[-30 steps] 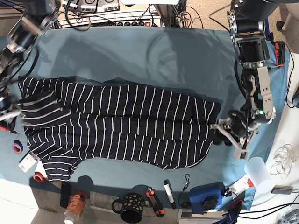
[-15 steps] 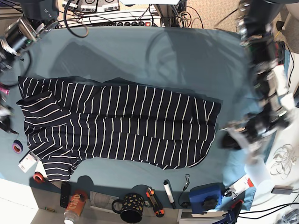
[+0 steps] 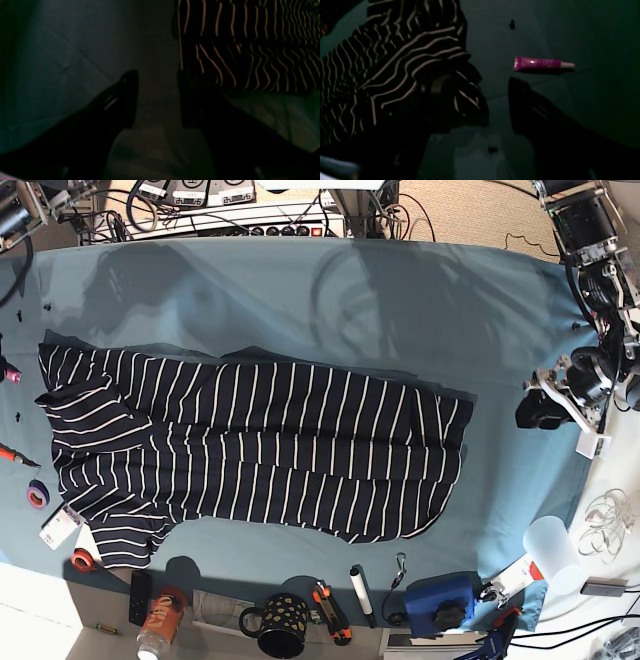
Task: Layout the t-shirt on the table in an organized manner, then fold the t-shirt properly
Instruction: 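Release the folded fabric and raise both grippers, then lower the left gripper and grasp the folded shirt edge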
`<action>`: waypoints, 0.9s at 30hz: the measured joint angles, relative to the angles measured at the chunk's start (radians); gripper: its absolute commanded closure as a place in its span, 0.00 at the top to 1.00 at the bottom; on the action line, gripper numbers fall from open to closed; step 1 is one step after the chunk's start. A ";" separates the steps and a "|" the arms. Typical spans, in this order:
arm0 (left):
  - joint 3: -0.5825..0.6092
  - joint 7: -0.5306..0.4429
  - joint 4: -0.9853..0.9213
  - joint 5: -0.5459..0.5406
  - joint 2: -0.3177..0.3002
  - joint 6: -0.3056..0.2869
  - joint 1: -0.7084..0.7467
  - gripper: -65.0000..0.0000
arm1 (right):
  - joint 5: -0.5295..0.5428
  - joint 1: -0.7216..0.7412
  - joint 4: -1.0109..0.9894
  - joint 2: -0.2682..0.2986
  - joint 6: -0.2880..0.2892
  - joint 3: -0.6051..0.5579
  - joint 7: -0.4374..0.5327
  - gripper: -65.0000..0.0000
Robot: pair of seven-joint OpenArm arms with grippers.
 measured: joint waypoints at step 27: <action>0.000 -0.031 0.000 -0.041 0.000 -0.027 -0.001 0.43 | -0.076 0.091 -0.268 -0.174 0.000 -0.086 0.192 0.53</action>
